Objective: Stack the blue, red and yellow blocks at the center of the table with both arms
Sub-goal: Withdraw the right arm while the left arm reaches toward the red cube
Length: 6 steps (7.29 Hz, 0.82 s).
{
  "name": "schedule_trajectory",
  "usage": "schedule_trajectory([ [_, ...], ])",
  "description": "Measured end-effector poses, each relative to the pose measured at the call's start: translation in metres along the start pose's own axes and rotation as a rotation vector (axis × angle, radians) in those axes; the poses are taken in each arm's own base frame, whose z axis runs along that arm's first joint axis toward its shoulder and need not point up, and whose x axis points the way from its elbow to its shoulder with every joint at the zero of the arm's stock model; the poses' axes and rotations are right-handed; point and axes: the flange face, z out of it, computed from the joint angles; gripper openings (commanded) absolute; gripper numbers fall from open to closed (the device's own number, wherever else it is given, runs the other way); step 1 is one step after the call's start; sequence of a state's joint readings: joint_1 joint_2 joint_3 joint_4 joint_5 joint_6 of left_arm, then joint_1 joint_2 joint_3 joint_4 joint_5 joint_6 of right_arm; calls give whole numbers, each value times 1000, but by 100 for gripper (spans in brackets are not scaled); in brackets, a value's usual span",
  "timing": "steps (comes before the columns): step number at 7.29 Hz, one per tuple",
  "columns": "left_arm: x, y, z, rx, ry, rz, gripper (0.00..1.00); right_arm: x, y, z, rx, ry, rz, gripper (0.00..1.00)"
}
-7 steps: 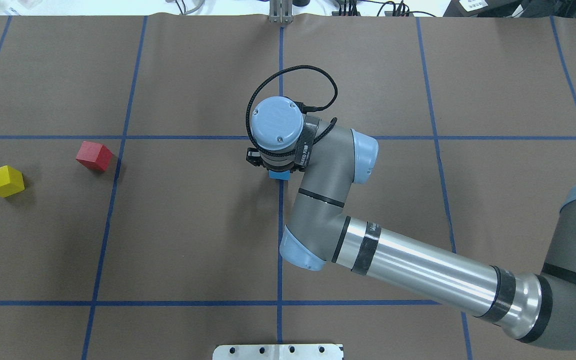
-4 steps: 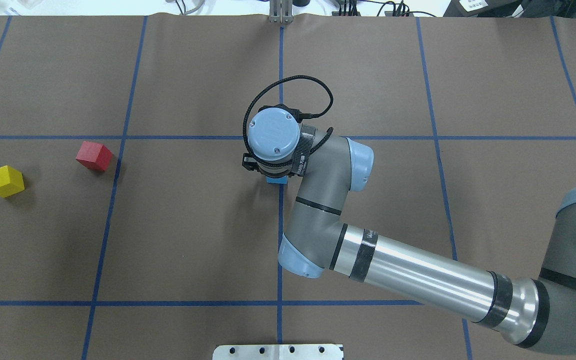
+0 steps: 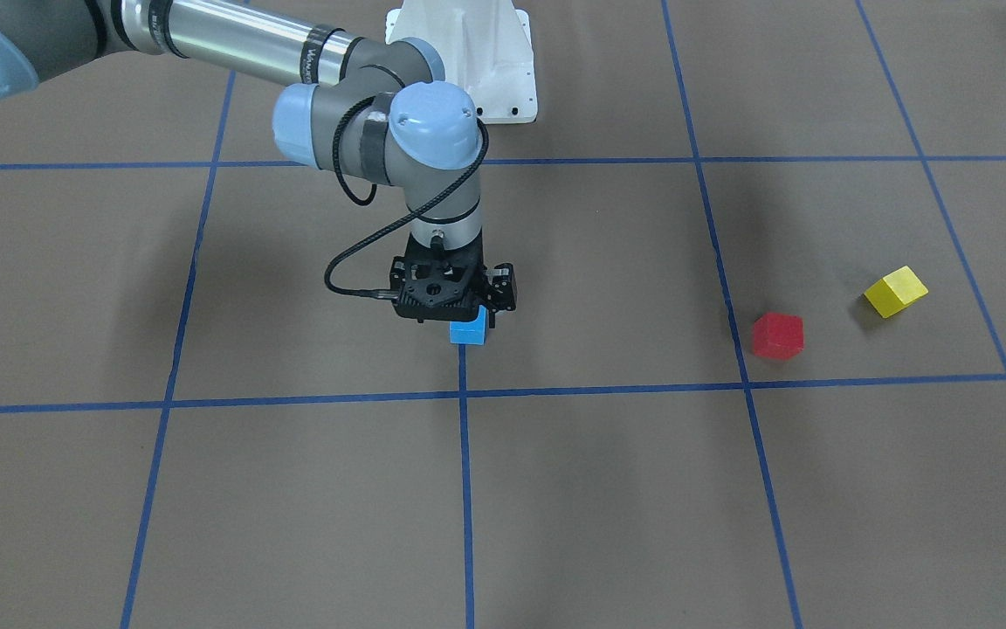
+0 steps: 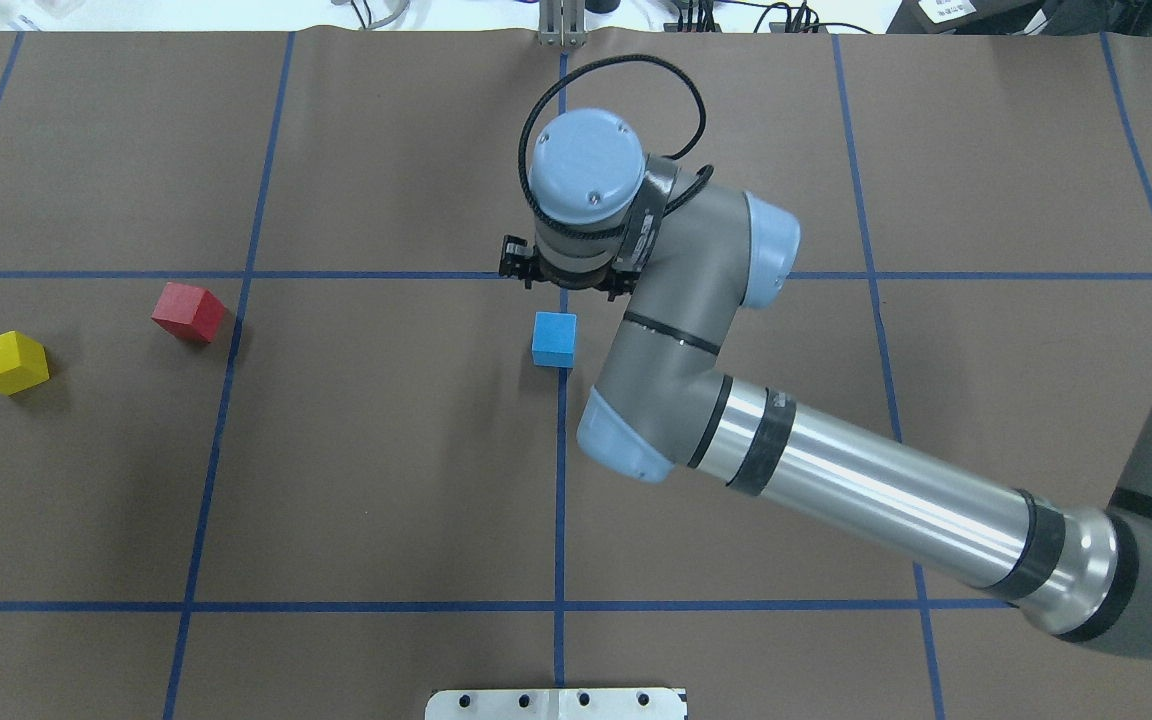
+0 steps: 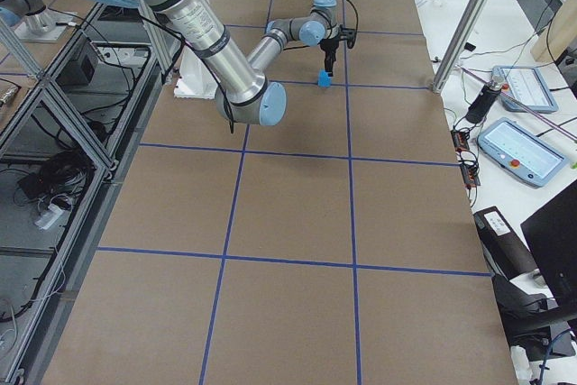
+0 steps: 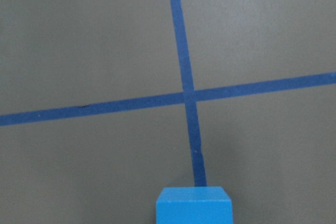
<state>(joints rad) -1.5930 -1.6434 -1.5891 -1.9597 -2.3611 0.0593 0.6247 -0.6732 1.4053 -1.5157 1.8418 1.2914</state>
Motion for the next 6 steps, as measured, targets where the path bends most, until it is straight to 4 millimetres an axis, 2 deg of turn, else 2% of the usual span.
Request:
schedule_trajectory([
  [1, 7, -5, 1, 19, 5, -3, 100, 33, -48, -22, -13, 9, -6, 100],
  [2, 23, -13, 10, 40, 21, 8, 100, 81, -97, -44, -23, 8, -38, 100],
  [3, 53, -28, 25, 52, 53, 4, 100, 141, -138, -68, -27, -2, -92, 100],
  [4, 97, -52, 46, 47, 101, 7, 100, 209, -170, -95, -31, -16, -147, 100],
  [5, 145, -73, 68, 31, 152, 13, 100, 280, -189, -117, -32, -20, -212, 100],
  [6, 188, -86, 88, 10, 192, 6, 100, 356, -196, -129, -31, -3, -298, 100],
])
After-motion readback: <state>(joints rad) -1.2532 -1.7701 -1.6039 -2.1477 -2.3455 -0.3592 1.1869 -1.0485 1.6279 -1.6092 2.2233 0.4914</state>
